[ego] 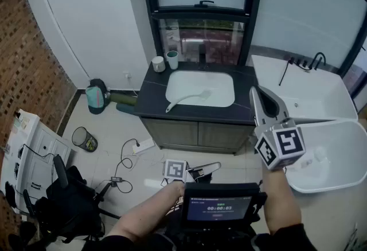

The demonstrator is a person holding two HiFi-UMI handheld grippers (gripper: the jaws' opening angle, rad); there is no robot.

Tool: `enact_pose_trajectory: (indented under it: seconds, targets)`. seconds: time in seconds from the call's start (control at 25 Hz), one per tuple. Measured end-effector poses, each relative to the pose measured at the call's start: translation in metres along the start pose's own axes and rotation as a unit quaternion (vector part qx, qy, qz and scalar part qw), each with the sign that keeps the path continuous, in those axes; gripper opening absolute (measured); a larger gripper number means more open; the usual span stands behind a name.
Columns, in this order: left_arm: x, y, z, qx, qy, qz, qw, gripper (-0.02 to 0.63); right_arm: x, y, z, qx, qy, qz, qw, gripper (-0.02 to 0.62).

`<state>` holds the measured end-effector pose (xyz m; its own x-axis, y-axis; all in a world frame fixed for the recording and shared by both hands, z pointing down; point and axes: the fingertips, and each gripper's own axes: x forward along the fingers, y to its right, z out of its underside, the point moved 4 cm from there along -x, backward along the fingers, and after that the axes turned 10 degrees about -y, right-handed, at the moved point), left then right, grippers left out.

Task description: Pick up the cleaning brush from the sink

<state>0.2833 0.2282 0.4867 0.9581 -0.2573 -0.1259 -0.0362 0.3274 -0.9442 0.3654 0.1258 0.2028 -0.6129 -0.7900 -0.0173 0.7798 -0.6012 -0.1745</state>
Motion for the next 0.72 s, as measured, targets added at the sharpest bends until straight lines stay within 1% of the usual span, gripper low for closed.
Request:
enact_pose_trajectory:
  seconds: [0.08, 0.16, 0.28, 0.36, 0.52, 0.64, 0.72]
  targets:
    - [-0.011, 0.005, -0.008, 0.007, 0.007, 0.01, 0.9999, 0.0, 0.014, -0.008, 0.004, 0.003, -0.003, -0.002, 1.0, 0.02]
    - [-0.023, 0.008, -0.019, 0.014, 0.016, 0.011, 0.9997, 0.0, 0.03, -0.016, 0.007, 0.005, -0.007, -0.006, 1.0, 0.02]
    - [-0.041, 0.014, -0.037, 0.021, 0.037, 0.015, 0.999, 0.0, 0.056, -0.027, 0.011, 0.008, -0.013, -0.02, 1.0, 0.02]
    - [-0.046, 0.012, -0.054, 0.026, 0.044, 0.012, 0.9986, 0.0, 0.077, -0.029, 0.013, 0.001, -0.011, -0.032, 0.999, 0.02]
    - [-0.052, 0.001, -0.107, 0.035, 0.05, 0.006, 0.9981, 0.0, 0.139, -0.028, 0.022, -0.006, -0.005, -0.064, 0.998, 0.02]
    - [-0.061, -0.002, -0.16, 0.047, 0.068, 0.013, 0.9965, 0.0, 0.192, -0.02, 0.024, -0.011, -0.002, -0.079, 0.997, 0.02]
    - [-0.071, -0.004, -0.195, 0.053, 0.078, 0.01, 0.9955, 0.0, 0.224, -0.014, 0.026, -0.012, -0.002, -0.083, 0.996, 0.02]
